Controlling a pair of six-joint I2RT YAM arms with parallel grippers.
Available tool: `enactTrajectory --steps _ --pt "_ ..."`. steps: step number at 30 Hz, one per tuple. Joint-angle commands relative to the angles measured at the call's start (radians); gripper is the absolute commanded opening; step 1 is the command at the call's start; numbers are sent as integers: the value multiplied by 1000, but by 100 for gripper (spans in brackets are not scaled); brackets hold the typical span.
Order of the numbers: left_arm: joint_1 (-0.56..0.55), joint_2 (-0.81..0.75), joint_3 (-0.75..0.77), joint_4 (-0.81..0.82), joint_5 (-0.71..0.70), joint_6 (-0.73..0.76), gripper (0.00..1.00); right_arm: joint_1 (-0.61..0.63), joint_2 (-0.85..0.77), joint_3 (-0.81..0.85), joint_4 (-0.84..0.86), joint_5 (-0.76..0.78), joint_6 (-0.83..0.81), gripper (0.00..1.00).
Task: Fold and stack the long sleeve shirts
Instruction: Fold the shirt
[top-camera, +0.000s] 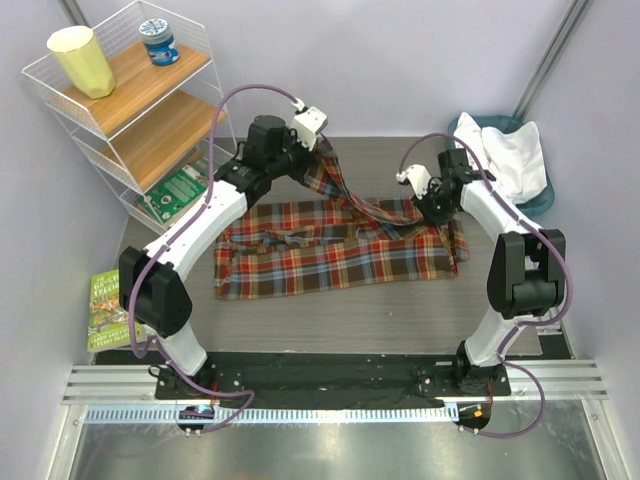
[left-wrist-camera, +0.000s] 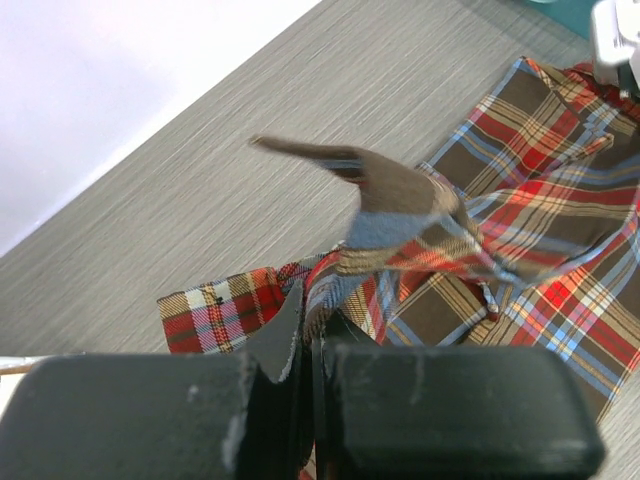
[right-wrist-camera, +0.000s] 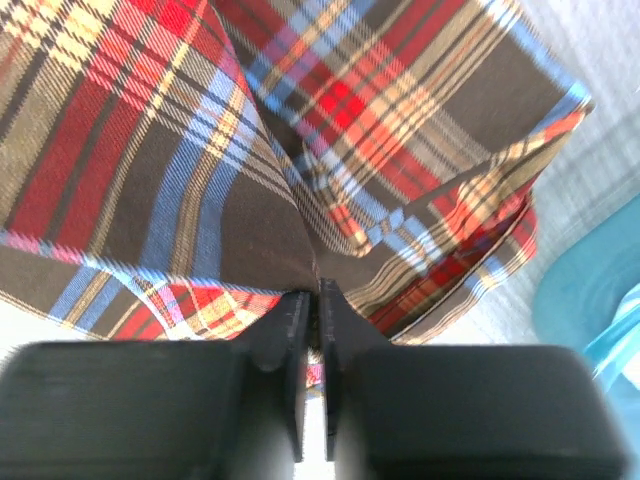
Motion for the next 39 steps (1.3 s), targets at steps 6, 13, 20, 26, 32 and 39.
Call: enactTrajectory --steps 6,13,20,26,32,39 --pt "1 -36 33 7 3 55 0 -54 44 158 -74 -104 32 62" --pt "1 -34 5 21 45 78 0 -175 -19 147 -293 -224 -5 63" --pt "46 -85 -53 -42 279 252 0 -175 -36 -1 -252 -229 13 53" --pt "124 -145 -110 -348 480 582 0 -173 1 -94 -165 -137 42 46" --pt "219 -165 -139 -777 573 1085 0 -175 18 -170 -108 -57 52 35" --pt "276 -246 -378 -762 436 1496 0 -173 10 -189 -97 -60 64 27"
